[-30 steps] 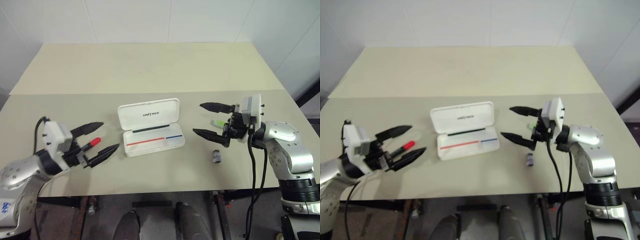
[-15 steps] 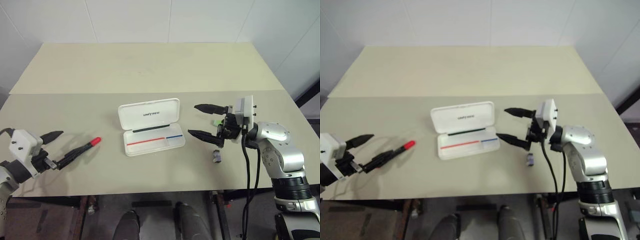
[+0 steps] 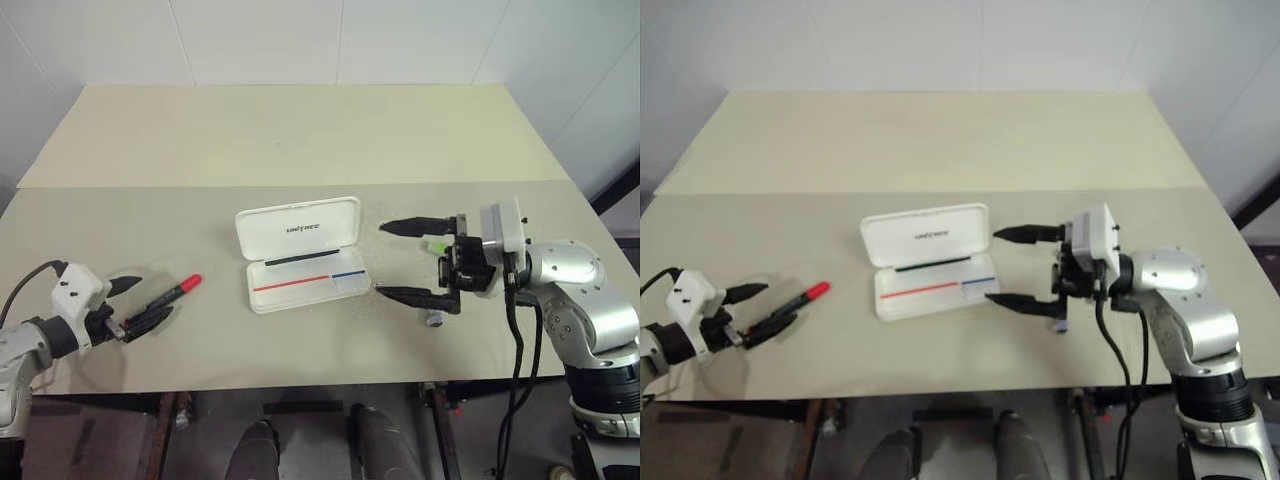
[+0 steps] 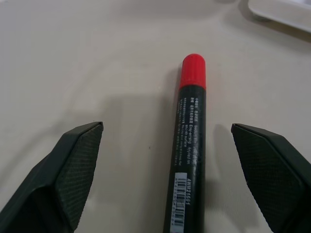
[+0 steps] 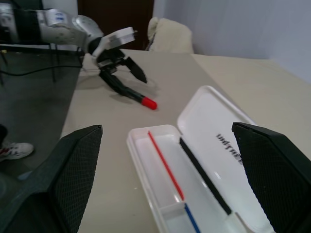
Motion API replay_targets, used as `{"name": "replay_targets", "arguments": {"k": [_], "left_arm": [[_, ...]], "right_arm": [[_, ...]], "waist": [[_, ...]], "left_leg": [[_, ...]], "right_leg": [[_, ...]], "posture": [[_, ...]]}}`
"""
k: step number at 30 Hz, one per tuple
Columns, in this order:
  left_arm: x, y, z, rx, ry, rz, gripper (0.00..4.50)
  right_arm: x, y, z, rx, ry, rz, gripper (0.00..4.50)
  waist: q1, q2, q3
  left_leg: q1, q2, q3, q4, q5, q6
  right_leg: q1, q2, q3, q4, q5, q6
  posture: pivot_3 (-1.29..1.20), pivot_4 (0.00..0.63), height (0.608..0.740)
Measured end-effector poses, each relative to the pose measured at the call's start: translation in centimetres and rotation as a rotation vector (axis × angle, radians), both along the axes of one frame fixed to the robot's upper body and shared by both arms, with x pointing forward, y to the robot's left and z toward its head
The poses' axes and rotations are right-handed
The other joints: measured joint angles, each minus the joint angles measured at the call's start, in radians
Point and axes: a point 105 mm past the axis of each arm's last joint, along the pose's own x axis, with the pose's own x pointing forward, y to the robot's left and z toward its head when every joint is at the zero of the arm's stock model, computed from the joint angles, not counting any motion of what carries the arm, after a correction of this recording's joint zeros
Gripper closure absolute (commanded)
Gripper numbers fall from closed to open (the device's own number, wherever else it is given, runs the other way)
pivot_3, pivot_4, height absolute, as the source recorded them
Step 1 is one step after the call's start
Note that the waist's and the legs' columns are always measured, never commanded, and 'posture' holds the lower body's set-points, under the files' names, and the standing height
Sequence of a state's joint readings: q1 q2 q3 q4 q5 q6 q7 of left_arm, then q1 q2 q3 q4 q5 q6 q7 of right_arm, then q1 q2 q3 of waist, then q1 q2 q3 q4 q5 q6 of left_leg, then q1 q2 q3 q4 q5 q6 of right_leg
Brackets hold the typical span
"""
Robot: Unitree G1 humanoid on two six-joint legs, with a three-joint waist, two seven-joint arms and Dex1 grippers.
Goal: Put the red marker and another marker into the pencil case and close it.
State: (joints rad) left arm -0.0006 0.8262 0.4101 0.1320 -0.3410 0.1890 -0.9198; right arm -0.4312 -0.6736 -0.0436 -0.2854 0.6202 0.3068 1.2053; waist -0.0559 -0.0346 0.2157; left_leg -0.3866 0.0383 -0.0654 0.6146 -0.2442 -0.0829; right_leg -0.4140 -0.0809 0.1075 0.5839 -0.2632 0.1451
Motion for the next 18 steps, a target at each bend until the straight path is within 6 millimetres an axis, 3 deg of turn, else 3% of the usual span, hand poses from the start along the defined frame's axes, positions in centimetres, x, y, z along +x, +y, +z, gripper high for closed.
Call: {"name": "replay_targets", "arguments": {"k": [3,10,18], "left_arm": [[0.3,-0.1,-1.0,0.007,0.034,-0.004,0.06],[1.0,-0.4,-1.0,0.007,0.033,-0.022,0.06],[1.0,-1.2,-1.4,-0.007,0.047,-0.057,2.63]], "right_arm": [[-0.3,0.2,0.0,-0.004,-0.001,0.012,0.00],[-0.4,0.3,0.0,-0.007,0.004,0.015,0.00],[-0.4,0.4,0.2,-0.006,-0.001,0.018,0.00]], "waist": [[0.000,0.000,0.000],[0.003,0.000,0.000],[0.003,0.000,0.000]], "left_leg": [[0.000,0.000,0.000,0.000,0.000,0.000],[0.000,0.000,0.000,0.000,0.000,0.000],[0.002,0.000,0.000,0.000,0.002,0.001]], "right_leg": [[0.000,0.000,0.000,0.000,0.000,0.000],[0.000,0.000,0.000,0.000,0.000,0.000],[0.001,0.000,0.000,0.001,0.001,-0.001]], "posture": [[0.00,0.150,0.740],[0.00,0.150,0.740],[0.00,0.150,0.740]]}}
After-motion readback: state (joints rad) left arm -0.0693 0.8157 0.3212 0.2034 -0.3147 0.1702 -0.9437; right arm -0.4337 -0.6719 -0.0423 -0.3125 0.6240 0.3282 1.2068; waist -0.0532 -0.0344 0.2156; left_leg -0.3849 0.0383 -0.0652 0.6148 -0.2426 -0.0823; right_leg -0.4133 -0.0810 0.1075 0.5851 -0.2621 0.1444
